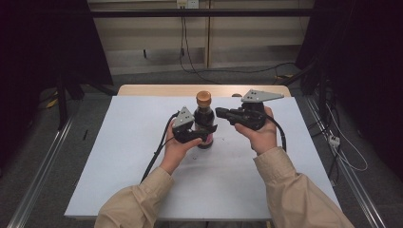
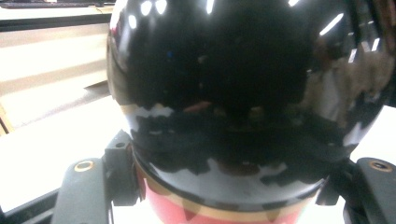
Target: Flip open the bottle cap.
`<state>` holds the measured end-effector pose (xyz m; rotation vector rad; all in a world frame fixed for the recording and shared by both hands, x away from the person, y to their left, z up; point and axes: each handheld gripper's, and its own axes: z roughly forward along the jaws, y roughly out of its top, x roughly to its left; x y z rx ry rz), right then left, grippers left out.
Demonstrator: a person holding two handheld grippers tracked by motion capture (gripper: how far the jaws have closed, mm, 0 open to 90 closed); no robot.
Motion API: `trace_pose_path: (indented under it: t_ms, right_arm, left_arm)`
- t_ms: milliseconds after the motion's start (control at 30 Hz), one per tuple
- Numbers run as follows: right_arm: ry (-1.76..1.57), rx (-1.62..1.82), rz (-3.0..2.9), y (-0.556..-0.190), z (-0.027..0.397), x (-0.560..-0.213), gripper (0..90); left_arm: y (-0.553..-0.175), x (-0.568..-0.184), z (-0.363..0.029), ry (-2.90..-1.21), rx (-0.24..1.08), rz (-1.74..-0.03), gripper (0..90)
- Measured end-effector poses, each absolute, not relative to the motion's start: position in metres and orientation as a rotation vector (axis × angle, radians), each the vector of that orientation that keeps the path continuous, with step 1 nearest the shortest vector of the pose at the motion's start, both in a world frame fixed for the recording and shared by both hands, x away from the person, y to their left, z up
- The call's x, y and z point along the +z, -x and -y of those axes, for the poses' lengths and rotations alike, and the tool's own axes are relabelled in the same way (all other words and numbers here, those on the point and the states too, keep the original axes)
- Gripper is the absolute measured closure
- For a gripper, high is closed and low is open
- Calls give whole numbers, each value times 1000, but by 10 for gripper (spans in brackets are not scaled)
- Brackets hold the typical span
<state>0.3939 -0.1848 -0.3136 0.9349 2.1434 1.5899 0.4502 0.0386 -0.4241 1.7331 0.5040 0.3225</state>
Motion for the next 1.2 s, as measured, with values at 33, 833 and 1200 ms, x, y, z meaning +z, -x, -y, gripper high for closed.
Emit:
trace_pose_path:
  t_ms: [33, 833, 1200]
  right_arm:
    - [-929, 1589, -2144, -394, 184, -312, 900]
    - [-880, 1518, -2168, -407, 173, -292, 900]
    - [-860, 1485, -2186, -409, 171, -286, 900]
  left_arm:
    - [-450, -424, -38, -1731, 322, -503, 299]
    - [-449, -425, -37, -1720, 332, -511, 301]
    - [-449, -426, -37, -1721, 329, -513, 303]
